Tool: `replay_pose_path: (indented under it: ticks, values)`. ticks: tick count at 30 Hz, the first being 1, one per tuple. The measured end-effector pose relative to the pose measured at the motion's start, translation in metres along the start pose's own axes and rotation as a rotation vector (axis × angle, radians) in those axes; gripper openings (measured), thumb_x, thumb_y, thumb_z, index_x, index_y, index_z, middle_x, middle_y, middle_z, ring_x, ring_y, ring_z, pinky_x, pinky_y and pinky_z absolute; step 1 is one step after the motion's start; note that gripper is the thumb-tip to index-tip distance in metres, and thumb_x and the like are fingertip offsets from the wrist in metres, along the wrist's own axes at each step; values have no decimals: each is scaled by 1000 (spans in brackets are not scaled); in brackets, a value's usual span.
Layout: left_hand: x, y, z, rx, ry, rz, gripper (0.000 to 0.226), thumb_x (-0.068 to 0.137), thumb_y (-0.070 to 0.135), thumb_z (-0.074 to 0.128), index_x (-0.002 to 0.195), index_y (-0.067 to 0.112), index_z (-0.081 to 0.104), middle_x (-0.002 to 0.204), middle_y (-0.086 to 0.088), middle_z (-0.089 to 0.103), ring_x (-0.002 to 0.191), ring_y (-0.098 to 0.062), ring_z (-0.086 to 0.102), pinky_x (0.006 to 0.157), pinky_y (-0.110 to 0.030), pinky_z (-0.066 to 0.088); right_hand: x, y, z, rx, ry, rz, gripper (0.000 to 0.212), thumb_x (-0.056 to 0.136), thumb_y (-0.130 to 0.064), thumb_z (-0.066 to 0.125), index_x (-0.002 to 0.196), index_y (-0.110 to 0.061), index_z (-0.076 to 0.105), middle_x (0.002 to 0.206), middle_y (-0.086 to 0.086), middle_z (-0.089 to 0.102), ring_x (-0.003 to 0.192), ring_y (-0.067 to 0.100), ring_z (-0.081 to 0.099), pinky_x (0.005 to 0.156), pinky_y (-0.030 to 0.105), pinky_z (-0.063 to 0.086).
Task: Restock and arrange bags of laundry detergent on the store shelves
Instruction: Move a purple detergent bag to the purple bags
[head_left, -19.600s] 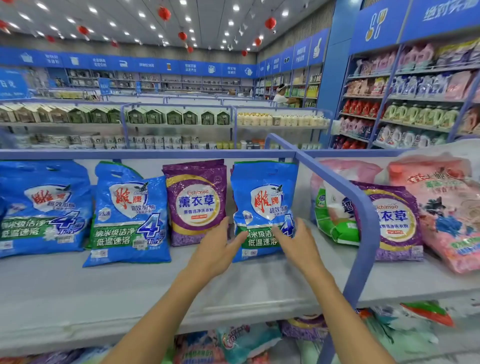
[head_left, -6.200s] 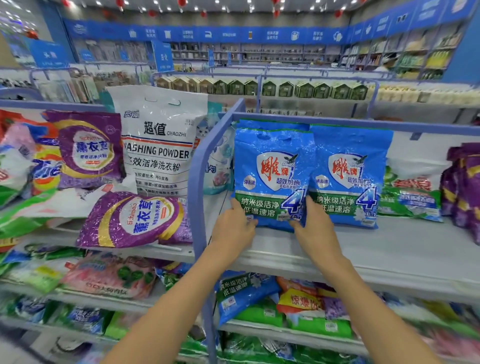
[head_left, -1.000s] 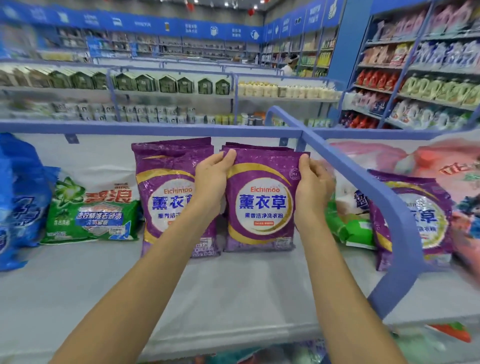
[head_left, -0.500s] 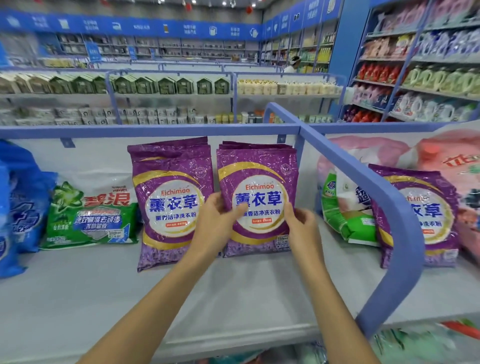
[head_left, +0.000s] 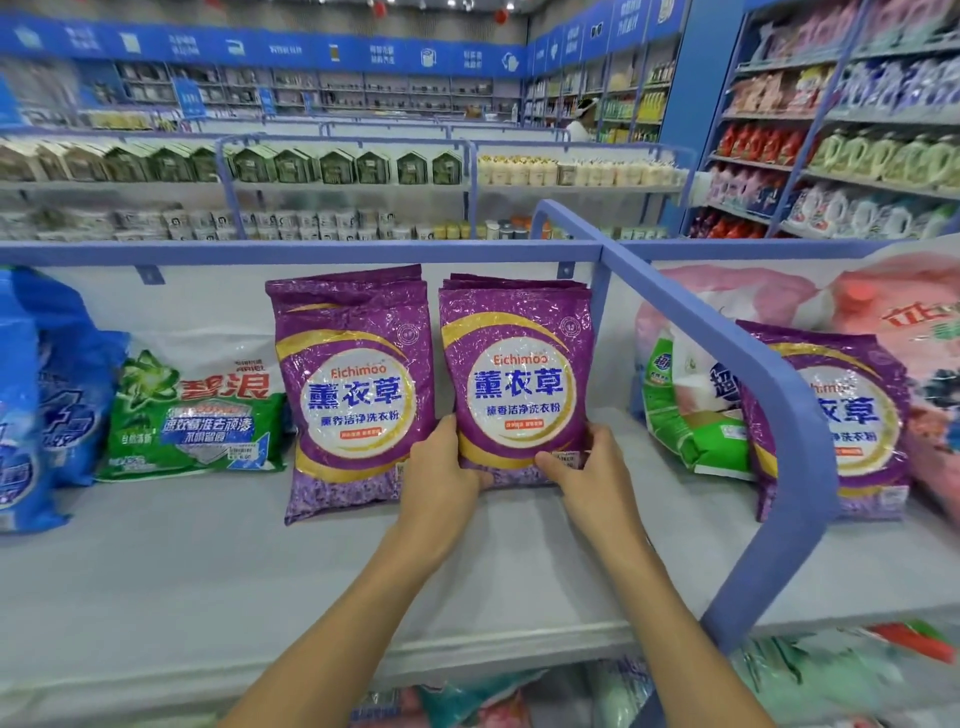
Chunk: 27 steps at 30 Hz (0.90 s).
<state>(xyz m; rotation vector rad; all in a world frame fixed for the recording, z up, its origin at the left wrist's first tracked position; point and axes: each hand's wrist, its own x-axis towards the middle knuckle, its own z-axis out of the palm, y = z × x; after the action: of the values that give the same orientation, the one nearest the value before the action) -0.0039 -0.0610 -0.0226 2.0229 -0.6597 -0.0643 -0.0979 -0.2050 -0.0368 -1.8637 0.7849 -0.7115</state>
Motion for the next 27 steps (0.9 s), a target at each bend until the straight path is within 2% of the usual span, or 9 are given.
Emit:
replay_pose_path:
  ticks: [2, 4, 8, 12, 14, 16, 20, 23, 27]
  values:
    - [-4, 1, 1, 4, 13, -1, 45, 75, 3, 84, 114, 12, 63, 95, 11, 68, 90, -10, 64, 71, -15, 42, -4, 2, 0, -11, 7, -14, 56, 86, -20, 81, 133, -11, 52, 126, 6, 60, 118, 23, 60, 91, 30, 47]
    - [-7, 1, 3, 40, 24, -15, 34, 78, 7, 83, 106, 14, 63, 88, 13, 65, 85, -9, 61, 65, -10, 38, -9, 2, -1, -48, 12, -35, 58, 88, -25, 79, 137, -12, 51, 129, 6, 59, 120, 23, 58, 89, 28, 45]
    - [-14, 2, 6, 103, 58, -24, 24, 81, 13, 82, 98, 13, 65, 85, 9, 68, 77, -3, 60, 66, -20, 40, -14, 0, -2, -151, 30, -70, 61, 90, -30, 77, 142, -15, 48, 133, 3, 56, 119, 20, 59, 70, 14, 39]
    - [-25, 5, 4, 244, 91, -9, 20, 86, 26, 77, 87, 18, 59, 78, 9, 62, 70, -6, 54, 57, -16, 34, -20, -2, -4, -244, 24, -134, 67, 91, -32, 75, 148, -16, 42, 137, 4, 53, 125, 24, 57, 84, 26, 43]
    - [-34, 6, 0, 337, 96, -10, 21, 88, 34, 72, 88, 18, 59, 79, 5, 63, 75, -16, 60, 61, -30, 47, -27, -3, -8, -265, 8, -154, 70, 93, -33, 72, 152, -18, 38, 141, 5, 52, 127, 25, 55, 91, 31, 47]
    - [-46, 11, -7, 414, 70, -17, 25, 90, 41, 67, 98, 18, 62, 85, 2, 65, 84, -24, 63, 72, -41, 54, -39, -3, -13, -279, -11, -169, 68, 95, -35, 68, 153, -20, 36, 142, 6, 52, 129, 25, 54, 98, 35, 48]
    - [-77, 18, -27, 525, -21, 16, 46, 94, 49, 60, 126, 16, 61, 115, -2, 70, 109, -26, 63, 85, -40, 54, -66, -6, -29, -371, -135, -218, 41, 103, -30, 55, 141, -17, 49, 141, 4, 54, 130, 25, 51, 99, 31, 42]
    - [-108, 16, -47, 582, -26, 64, 56, 97, 52, 56, 141, 18, 54, 130, -3, 66, 126, -26, 54, 95, -41, 49, -94, -10, -45, -511, -253, -291, 49, 106, -27, 45, 153, -12, 40, 157, 5, 42, 145, 22, 35, 114, 29, 28]
    - [-156, 7, -66, 635, -60, 99, 67, 97, 57, 52, 151, 19, 44, 158, -8, 42, 147, -30, 34, 115, -45, 35, -144, -9, -59, -592, -305, -344, 60, 106, -45, 43, 158, -16, 33, 166, 0, 29, 153, 16, 21, 124, 31, 16]
